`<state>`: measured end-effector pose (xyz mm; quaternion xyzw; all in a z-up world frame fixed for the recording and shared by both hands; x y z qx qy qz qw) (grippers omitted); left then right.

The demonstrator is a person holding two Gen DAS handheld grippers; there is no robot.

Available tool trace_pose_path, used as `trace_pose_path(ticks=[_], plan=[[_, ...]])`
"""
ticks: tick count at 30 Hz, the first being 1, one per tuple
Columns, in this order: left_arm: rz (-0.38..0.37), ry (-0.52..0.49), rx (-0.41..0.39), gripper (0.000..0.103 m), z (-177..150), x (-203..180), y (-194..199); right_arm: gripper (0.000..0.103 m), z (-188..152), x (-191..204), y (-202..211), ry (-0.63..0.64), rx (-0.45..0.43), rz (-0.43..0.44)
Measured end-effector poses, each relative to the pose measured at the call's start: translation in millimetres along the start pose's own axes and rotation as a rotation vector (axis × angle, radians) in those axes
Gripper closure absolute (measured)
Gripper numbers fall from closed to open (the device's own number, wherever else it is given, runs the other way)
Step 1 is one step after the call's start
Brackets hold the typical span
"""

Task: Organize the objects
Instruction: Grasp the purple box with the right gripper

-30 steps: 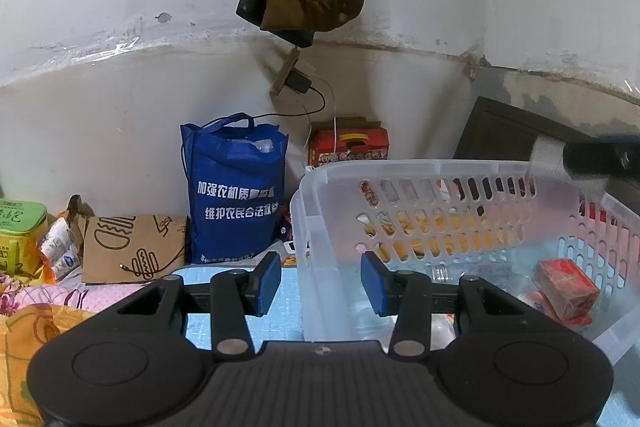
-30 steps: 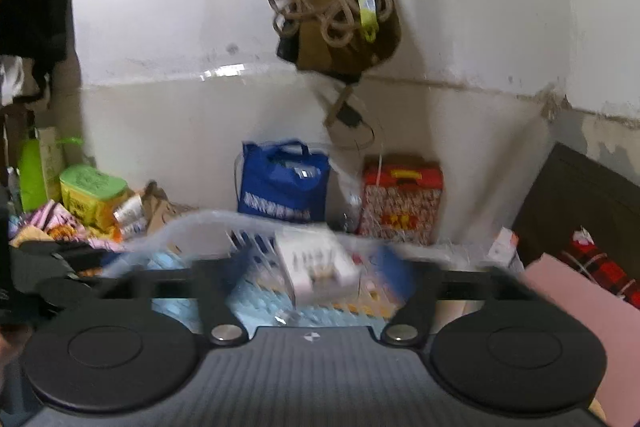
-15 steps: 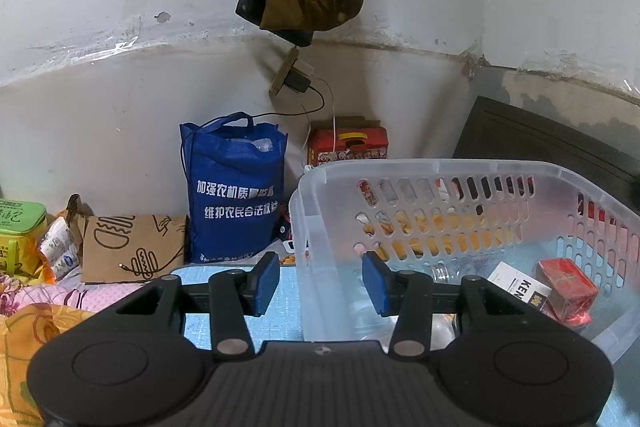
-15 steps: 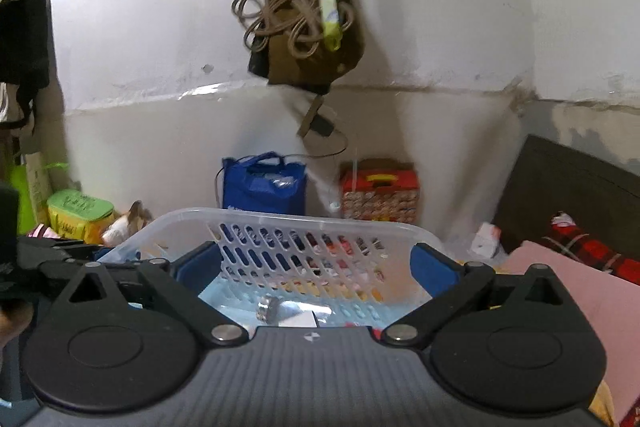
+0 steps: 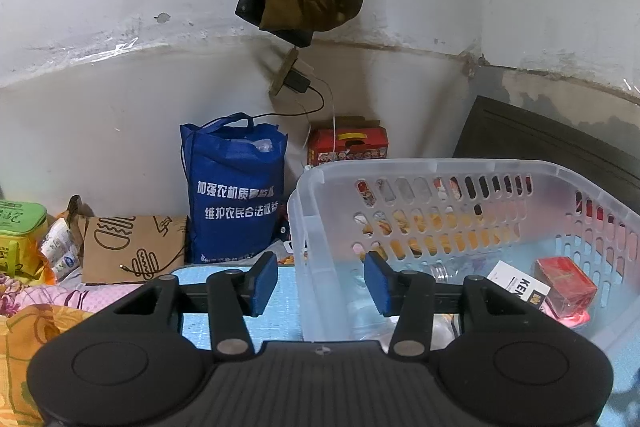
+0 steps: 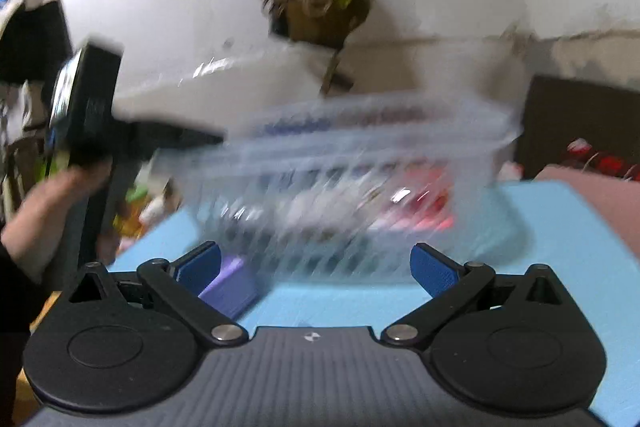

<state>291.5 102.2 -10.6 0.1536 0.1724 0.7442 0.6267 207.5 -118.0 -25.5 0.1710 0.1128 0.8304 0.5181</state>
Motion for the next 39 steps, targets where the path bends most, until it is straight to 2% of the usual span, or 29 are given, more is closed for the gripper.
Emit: trace_pose_path(ticks=[6,10,14,16,19,20,21,23,29,39], plan=[[-0.002,0.001,-0.002,0.049,0,0,1,0.000,-19,31,-39,0.029,0.126,0.050],[-0.007,0.003,-0.001,0.049,0,0,1,0.000,-16,46,-55,0.026,0.146,0.092],[-0.014,-0.001,0.003,0.049,0,0,1,0.000,-18,58,-73,0.082,0.185,0.085],[-0.025,-0.004,0.007,0.047,0,-1,1,0.005,-19,61,-80,0.089,0.217,0.109],[-0.026,-0.006,0.001,0.045,-1,-1,2,0.009,-16,57,-86,0.096,0.217,0.087],[-0.026,-0.007,-0.001,0.045,-1,-1,2,0.017,-17,57,-86,0.088,0.224,0.094],[-0.027,-0.006,-0.001,0.045,-1,-1,2,0.029,-19,57,-86,0.087,0.227,0.107],[-0.026,-0.006,-0.002,0.045,-1,-1,2,0.035,-20,58,-83,0.085,0.224,0.123],[-0.014,-0.008,-0.007,0.045,-1,-1,2,0.037,-18,46,-60,0.092,0.176,0.090],[-0.004,-0.008,-0.009,0.045,-1,-2,3,0.037,-21,2,7,0.047,0.107,0.037]])
Point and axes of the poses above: each gripper's, at about its wrist camera, not at the fingertips, and y roughly against the way its jaws point, x to its left, z to its top, the point moved 7 cm from there along -y, roughly the way its jaws point, and after that the axes turned 10 degrees about z, right-handed, at the moved point
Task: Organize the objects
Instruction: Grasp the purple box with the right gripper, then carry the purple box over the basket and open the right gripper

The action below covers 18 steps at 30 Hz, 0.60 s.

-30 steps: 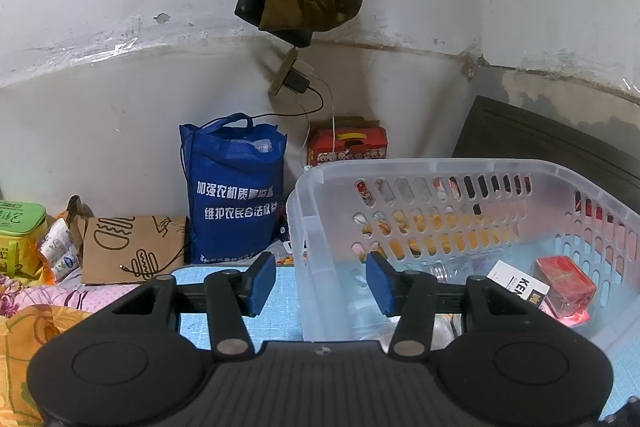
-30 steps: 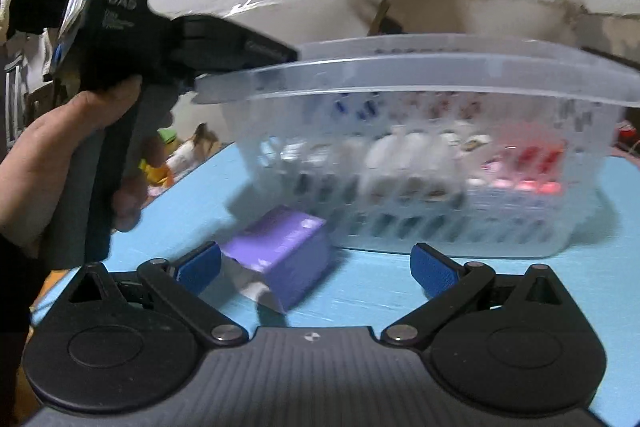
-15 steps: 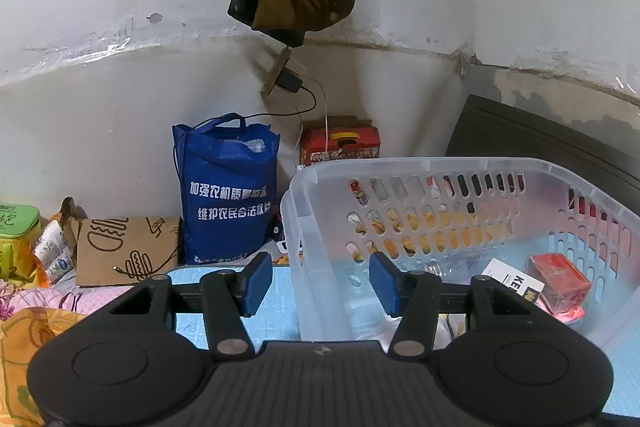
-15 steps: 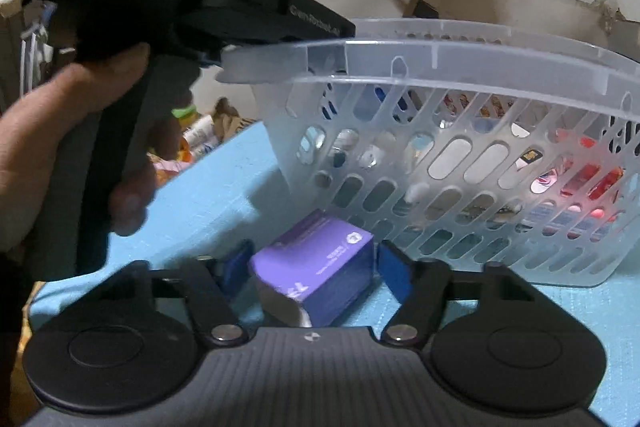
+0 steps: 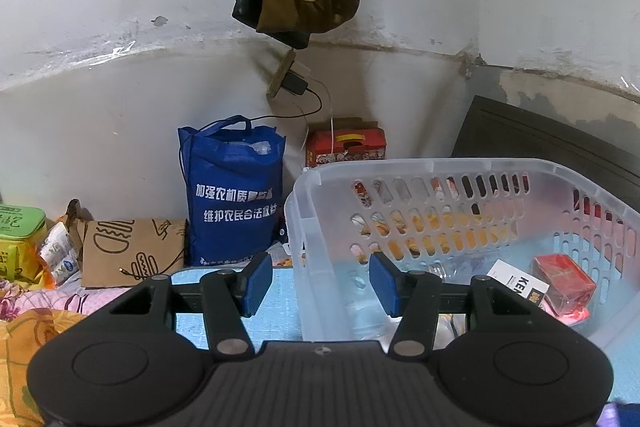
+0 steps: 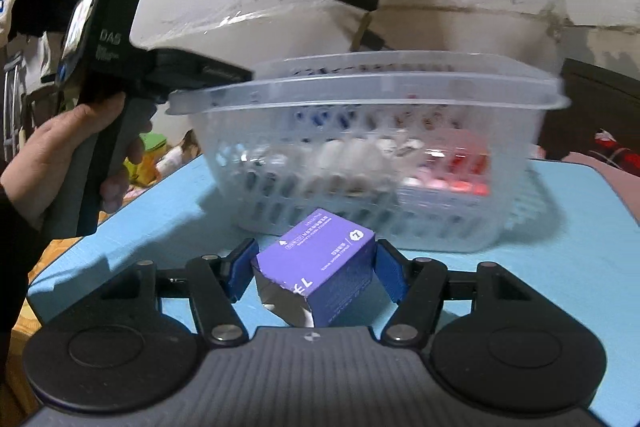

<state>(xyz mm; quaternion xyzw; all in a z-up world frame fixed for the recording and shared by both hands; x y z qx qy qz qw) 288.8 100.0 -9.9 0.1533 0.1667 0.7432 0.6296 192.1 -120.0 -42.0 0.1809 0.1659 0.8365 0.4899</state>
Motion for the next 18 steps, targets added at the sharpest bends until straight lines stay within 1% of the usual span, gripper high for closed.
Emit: trace_pose_path(ticks=[8,11,18], plan=[[0.007,0.000,-0.001,0.045,1,1,0,0.037,-2,-17,31,-0.021,-0.035,-0.026],[0.008,0.000,0.000,0.045,1,1,0,0.037,3,-21,38,-0.014,-0.049,-0.029],[0.008,-0.001,0.000,0.045,1,2,0,0.037,18,-15,56,0.007,-0.099,-0.014]])
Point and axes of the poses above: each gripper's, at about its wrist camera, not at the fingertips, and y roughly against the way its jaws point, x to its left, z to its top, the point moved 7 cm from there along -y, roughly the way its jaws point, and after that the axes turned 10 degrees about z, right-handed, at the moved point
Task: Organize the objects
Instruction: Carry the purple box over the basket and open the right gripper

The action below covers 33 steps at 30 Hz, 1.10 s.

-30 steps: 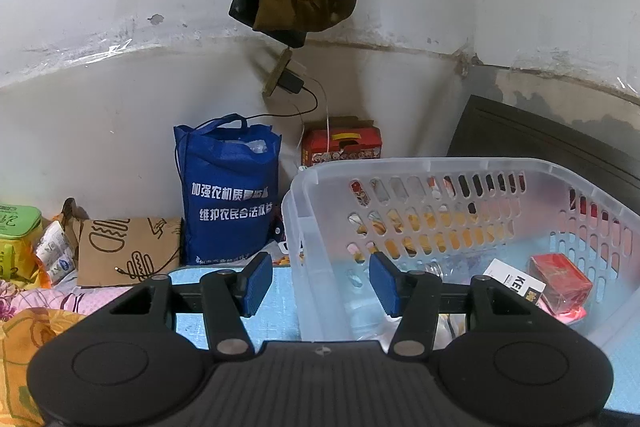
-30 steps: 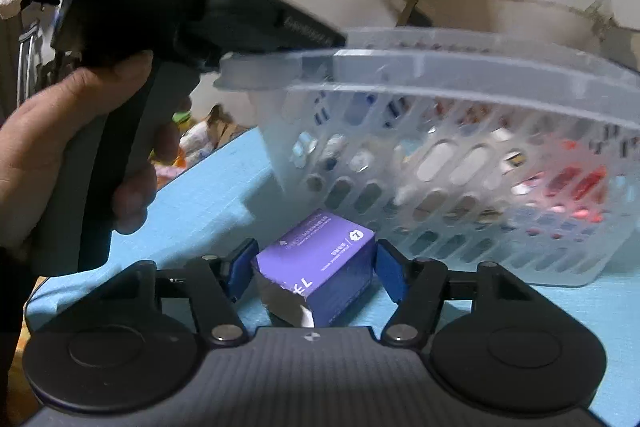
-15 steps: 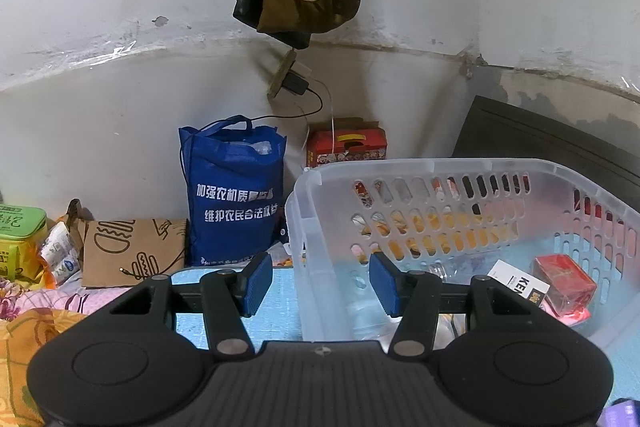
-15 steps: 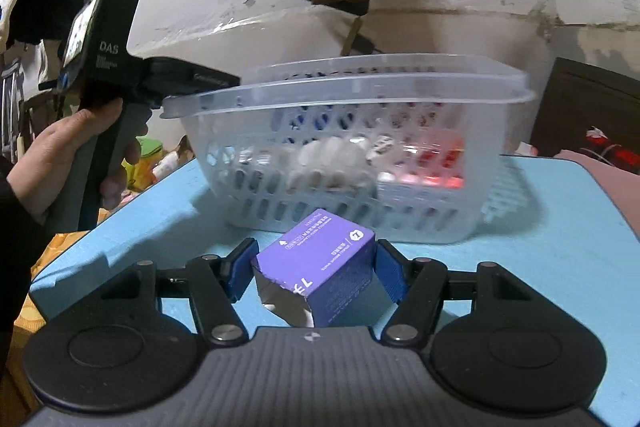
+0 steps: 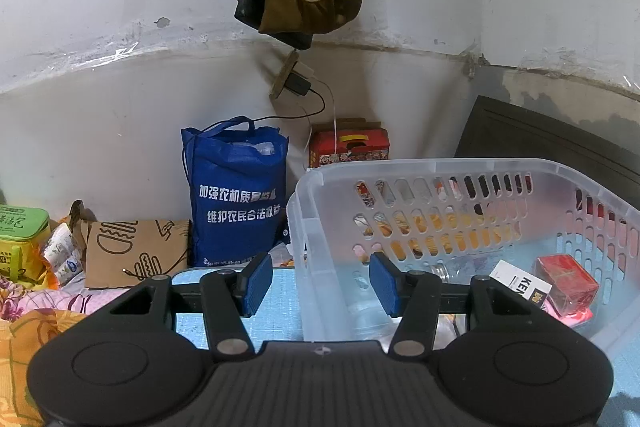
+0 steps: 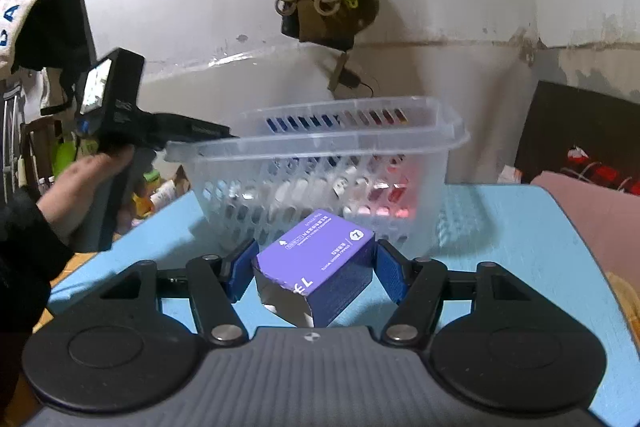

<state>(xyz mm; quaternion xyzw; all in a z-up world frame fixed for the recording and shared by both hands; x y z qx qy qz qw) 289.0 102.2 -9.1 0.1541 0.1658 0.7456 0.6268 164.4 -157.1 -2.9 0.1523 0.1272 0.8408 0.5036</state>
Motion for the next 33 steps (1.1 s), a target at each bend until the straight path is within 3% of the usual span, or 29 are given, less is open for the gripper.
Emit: trace_pose_path(ticks=[9,17,20,23,31,32,33], plan=[[0.000,0.000,0.000,0.045,0,0,0,0.037,35,14,20,0.036,-0.081,0.029],[0.000,0.001,0.002,0.045,0,0,0,0.037,110,21,-1,0.119,-0.136,0.054],[-0.001,0.002,0.003,0.045,0,0,0,0.037,137,15,-32,0.073,-0.107,0.116],[-0.006,0.008,0.005,0.045,1,0,-1,0.037,151,12,-66,0.077,-0.066,0.105],[-0.016,0.008,0.005,0.045,1,1,-3,0.034,143,-2,-129,0.064,0.047,0.102],[-0.017,0.009,0.005,0.045,1,1,-3,0.031,143,-4,-131,0.048,0.055,0.110],[-0.017,0.010,0.004,0.045,1,1,-3,0.016,143,-6,-132,0.036,0.045,0.113]])
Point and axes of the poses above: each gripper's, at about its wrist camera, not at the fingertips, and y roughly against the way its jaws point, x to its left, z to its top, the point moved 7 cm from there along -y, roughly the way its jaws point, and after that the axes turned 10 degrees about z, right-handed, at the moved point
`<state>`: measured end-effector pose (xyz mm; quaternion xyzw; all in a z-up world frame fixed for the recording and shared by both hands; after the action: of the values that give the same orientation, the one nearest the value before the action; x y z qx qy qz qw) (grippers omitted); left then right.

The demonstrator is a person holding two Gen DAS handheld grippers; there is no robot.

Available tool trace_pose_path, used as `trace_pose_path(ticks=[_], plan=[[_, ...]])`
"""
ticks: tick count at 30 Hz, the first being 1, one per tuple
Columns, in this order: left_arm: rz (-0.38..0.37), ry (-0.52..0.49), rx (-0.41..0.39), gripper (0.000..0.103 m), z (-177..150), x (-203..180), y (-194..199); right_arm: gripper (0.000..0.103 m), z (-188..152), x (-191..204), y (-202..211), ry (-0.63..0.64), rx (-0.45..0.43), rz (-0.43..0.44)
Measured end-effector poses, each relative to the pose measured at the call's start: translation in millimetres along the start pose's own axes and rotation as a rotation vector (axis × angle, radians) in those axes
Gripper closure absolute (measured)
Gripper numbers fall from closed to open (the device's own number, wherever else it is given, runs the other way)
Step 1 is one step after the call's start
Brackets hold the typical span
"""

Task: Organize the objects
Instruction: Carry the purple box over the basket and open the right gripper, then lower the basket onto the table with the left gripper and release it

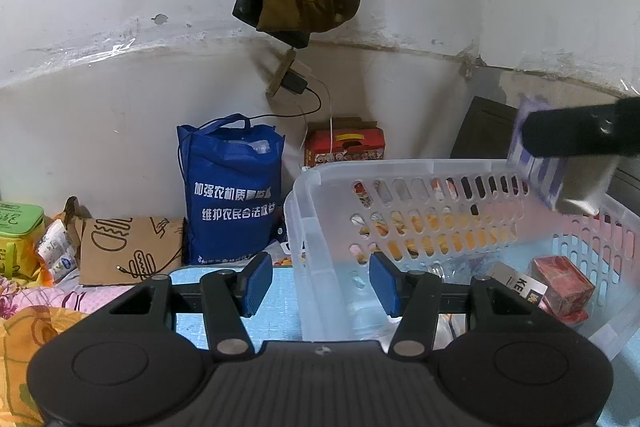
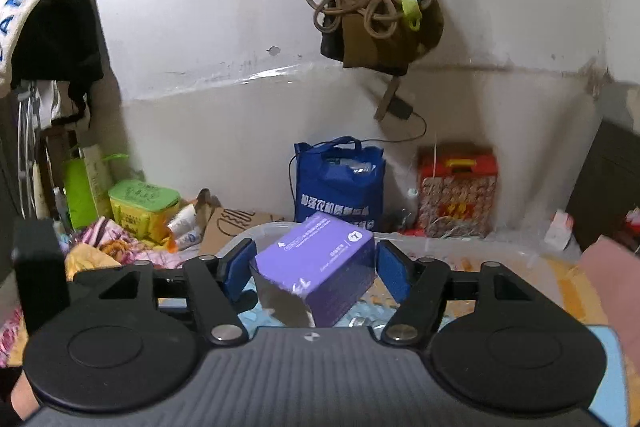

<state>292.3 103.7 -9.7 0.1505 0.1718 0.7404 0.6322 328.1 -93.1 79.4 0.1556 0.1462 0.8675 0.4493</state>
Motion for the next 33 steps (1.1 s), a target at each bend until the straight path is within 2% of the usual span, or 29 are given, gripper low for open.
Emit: trace_pose_path(ticks=[2,4,16,33], plan=[[-0.003,-0.001,-0.002,0.045,0,0,0,0.003,1,-2,3,0.000,-0.033,-0.011],[-0.004,0.000,-0.001,0.045,-1,0,0,0.003,1,-3,9,0.004,-0.060,-0.004],[0.008,-0.002,-0.004,0.045,-1,-1,2,0.000,-18,-27,27,-0.050,-0.026,-0.032],[0.027,-0.010,-0.013,0.045,0,-1,3,0.000,-32,-43,61,-0.057,-0.043,-0.050]])
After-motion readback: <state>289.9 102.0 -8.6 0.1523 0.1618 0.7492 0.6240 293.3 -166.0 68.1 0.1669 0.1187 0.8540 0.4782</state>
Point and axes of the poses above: each gripper's, at about its wrist camera, not at the fingertips, and y roughly against the way its jaws point, x to its left, z to its top, the point moved 7 cm from there along -y, roughly the way its jaws point, and after that the axes turned 10 degrees about z, right-handed, at the moved point
